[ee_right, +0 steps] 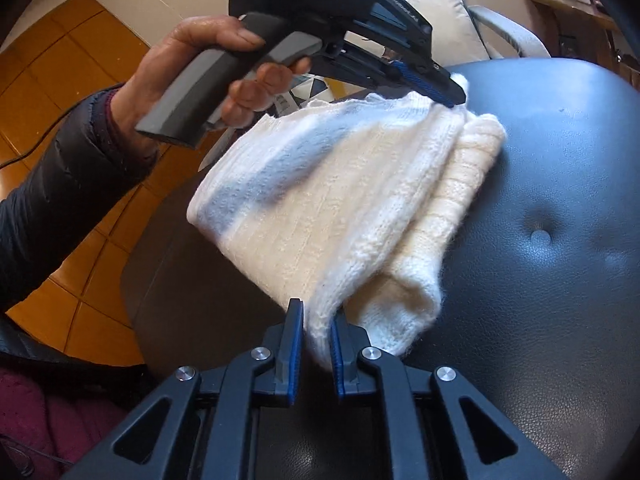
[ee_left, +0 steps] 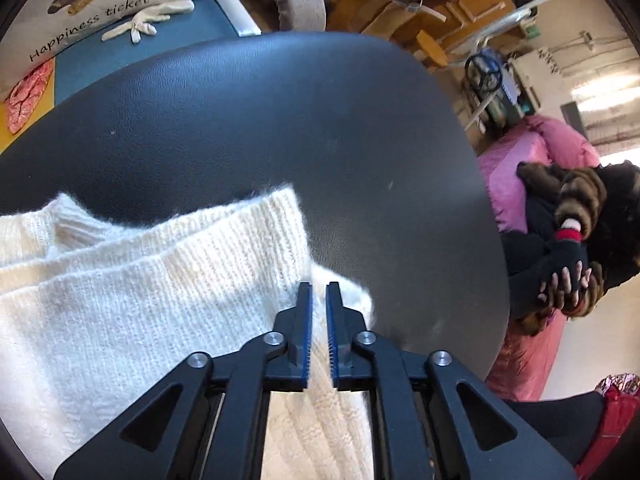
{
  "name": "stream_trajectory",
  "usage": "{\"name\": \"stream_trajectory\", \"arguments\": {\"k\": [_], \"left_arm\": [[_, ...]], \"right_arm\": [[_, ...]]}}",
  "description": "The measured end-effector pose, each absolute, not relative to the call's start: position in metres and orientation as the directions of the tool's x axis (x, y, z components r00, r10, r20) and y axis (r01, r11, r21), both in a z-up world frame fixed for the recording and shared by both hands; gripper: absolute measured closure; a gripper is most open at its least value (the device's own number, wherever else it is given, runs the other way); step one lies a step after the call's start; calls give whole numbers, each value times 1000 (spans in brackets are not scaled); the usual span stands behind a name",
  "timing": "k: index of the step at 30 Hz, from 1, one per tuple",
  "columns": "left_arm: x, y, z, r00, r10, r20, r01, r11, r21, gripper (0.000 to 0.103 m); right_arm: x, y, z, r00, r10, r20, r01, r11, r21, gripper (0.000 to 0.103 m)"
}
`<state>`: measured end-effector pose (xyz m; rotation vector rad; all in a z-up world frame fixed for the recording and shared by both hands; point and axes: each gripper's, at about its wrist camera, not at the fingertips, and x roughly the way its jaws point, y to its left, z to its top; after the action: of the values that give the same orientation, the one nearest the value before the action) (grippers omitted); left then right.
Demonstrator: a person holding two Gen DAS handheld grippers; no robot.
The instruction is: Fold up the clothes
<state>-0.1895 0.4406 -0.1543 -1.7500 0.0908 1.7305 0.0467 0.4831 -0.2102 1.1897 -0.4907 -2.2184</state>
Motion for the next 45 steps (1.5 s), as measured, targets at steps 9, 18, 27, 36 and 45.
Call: {"name": "stream_trajectory", "arguments": {"k": [9, 18, 27, 36, 45], "left_arm": [[-199, 427, -144, 132, 384, -914, -482, -781, -398, 31], [-181, 465, -171, 113, 240, -964, -567, -781, -261, 71], [-153, 440, -127, 7, 396, -918, -611, -725, -317, 97], [-173, 451, -173, 125, 354, -927, -524, -769, -365, 81], [-188, 354, -132, 49, 563, -825, -421, -737, -528, 46]], "right_arm": [[47, 488, -213, -440, -621, -648, 309, -783, 540, 91], [47, 487, -219, -434, -579, -690, 288, -815, 503, 92], [63, 480, -202, -454, -612, -647, 357, -791, 497, 92], [62, 499, -239, -416, -599, -684, 197, -794, 576, 93], [52, 497, -172, -643, -432, -633, 164, -884, 437, 76]]}}
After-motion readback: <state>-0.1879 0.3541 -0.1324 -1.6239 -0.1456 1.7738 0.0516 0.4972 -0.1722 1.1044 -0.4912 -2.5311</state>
